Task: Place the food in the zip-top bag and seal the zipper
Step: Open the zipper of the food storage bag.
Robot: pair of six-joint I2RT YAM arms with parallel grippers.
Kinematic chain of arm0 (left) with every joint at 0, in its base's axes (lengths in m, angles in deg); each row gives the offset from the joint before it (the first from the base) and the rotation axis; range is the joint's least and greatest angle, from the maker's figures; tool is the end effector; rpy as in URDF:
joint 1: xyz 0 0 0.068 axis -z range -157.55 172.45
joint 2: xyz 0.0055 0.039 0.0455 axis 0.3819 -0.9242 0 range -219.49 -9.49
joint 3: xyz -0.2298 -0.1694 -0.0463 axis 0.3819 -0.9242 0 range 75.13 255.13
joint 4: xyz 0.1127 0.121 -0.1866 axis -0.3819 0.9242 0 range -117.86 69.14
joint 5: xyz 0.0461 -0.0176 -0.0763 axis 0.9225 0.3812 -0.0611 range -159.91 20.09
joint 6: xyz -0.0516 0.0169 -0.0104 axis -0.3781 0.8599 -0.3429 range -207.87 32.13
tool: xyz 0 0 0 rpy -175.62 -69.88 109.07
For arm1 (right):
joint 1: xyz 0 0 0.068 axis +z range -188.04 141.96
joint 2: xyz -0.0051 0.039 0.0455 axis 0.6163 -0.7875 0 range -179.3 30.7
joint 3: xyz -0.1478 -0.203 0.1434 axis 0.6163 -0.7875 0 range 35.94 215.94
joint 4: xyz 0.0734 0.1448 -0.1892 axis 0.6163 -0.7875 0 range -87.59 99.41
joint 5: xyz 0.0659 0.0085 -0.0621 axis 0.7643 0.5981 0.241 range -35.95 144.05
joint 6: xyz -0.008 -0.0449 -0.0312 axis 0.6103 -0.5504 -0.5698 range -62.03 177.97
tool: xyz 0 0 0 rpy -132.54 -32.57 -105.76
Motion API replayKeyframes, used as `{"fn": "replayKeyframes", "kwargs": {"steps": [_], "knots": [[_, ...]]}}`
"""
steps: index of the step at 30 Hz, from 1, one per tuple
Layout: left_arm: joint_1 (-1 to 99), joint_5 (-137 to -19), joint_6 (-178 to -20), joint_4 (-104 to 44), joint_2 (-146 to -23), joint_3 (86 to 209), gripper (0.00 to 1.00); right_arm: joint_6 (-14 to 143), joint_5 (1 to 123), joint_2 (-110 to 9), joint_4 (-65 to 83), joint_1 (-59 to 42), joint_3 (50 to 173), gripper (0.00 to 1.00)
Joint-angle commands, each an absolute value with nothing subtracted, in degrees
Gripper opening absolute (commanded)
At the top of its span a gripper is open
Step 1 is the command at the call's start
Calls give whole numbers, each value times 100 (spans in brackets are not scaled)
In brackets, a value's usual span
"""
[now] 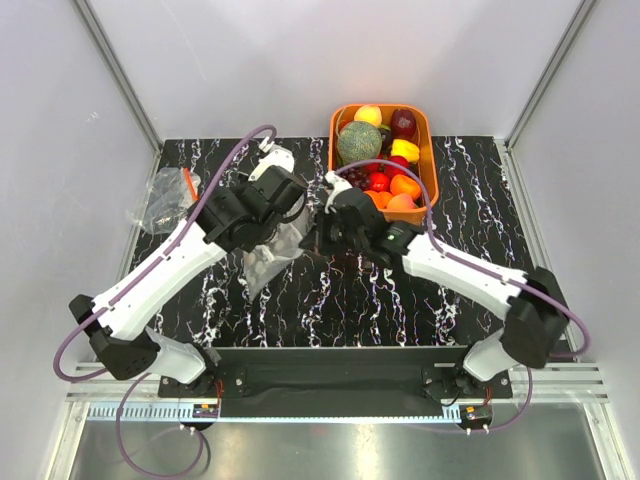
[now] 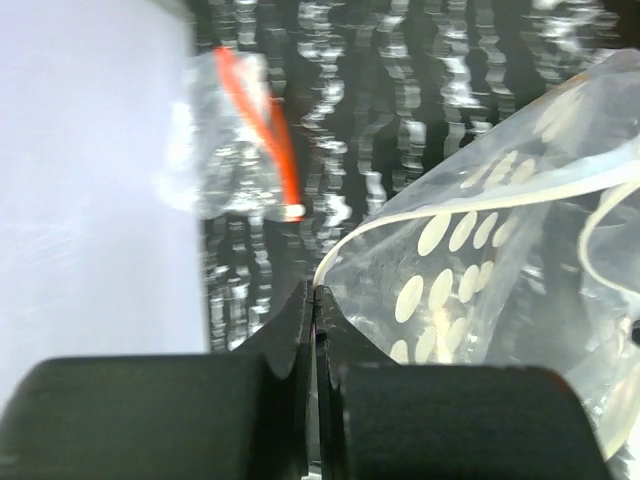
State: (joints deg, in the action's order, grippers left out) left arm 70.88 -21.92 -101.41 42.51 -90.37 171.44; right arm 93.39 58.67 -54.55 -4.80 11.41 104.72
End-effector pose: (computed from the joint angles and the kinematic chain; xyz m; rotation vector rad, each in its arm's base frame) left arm 0.1802 -0.1610 0.4293 0.3592 2.1598 0.4749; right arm 0.2136 0.2544 0.3282 -0.3275 2.2354 0.9351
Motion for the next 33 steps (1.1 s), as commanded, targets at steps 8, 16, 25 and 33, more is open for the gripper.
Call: {"fn": "replayKeyframes", "kwargs": {"steps": [8, 16, 25, 33], "knots": [[7316, -1522, -10062, 3552, -8947, 16057, 0, 9848, 6768, -6431, 1503, 1153, 10539, 0], [7765, -2314, -10808, 2840, -9158, 15564, 0, 10077, 6197, -6045, 1645, 1153, 9449, 0], [7870, -2991, -11098, 1434, -9123, 14195, 0, 10332, 5818, -5333, 1504, 1153, 8236, 0], [7941, -3386, -11345, 405, -8877, 13420, 0, 10535, 5502, -4630, 1610, 1161, 7145, 0]]}}
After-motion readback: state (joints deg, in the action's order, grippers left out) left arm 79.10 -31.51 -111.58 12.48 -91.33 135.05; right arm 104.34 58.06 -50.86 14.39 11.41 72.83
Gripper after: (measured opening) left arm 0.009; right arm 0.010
